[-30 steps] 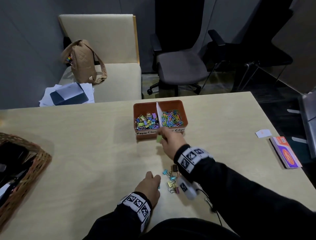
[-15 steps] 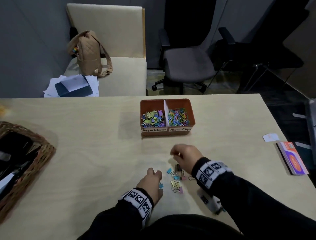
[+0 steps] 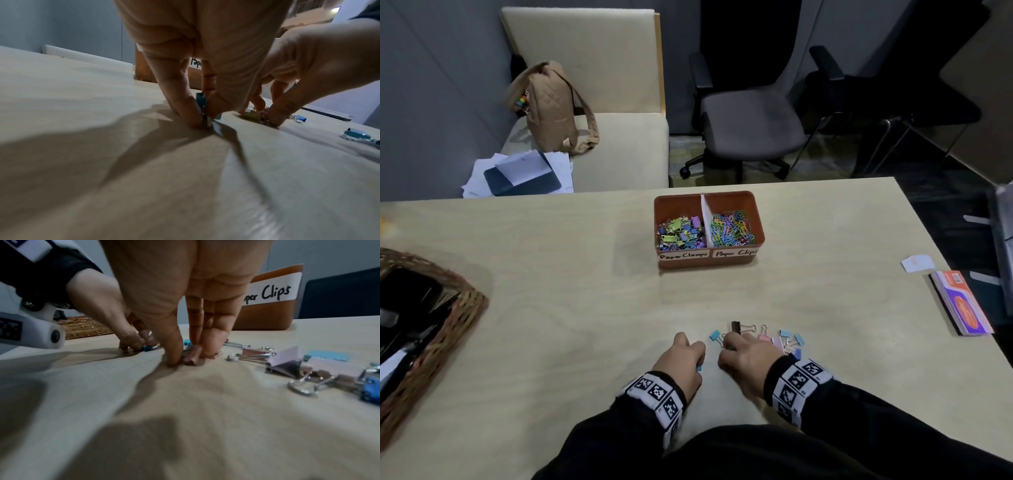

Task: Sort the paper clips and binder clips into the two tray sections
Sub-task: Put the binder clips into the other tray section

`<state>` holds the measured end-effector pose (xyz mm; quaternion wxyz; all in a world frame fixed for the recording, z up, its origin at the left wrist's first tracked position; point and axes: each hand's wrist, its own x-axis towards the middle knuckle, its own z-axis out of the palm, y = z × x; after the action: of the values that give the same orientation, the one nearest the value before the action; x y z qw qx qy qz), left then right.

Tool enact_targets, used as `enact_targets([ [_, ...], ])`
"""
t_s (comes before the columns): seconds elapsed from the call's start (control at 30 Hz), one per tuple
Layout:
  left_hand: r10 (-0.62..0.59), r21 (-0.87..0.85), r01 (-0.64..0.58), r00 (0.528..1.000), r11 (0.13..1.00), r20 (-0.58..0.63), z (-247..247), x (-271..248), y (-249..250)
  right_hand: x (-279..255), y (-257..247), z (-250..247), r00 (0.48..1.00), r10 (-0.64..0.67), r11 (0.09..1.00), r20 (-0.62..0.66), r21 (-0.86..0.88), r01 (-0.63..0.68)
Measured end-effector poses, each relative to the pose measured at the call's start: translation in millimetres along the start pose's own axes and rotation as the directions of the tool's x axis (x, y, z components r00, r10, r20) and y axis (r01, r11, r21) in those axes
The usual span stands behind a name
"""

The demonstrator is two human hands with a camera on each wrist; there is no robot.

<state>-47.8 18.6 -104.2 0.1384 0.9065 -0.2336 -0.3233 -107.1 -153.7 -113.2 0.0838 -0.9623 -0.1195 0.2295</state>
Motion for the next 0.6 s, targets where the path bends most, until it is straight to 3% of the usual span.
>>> enact_targets([
  [0.17,-0.001,-0.037,0.0,0.999,0.999,-0.034,5,3,-2,3,0,13,0.997,-0.07,0.995,0.029,-0.07,0.071],
  [0.3,0.015,-0.032,-0.016,0.999,0.999,-0.039,6,2,-2,2,-6,9,0.999,-0.044,0.996,0.0,-0.071,0.044],
  [0.47,0.027,-0.017,-0.027,1.0,0.999,0.006,3,-1,-1,-2,-10,5,0.997,-0.003,0.994,0.072,-0.108,0.01],
  [0.6,0.022,0.029,-0.022,1.0,0.999,-0.01,2,1,4,-3,-13,9,0.999,-0.013,0.996,0.034,-0.083,0.016],
])
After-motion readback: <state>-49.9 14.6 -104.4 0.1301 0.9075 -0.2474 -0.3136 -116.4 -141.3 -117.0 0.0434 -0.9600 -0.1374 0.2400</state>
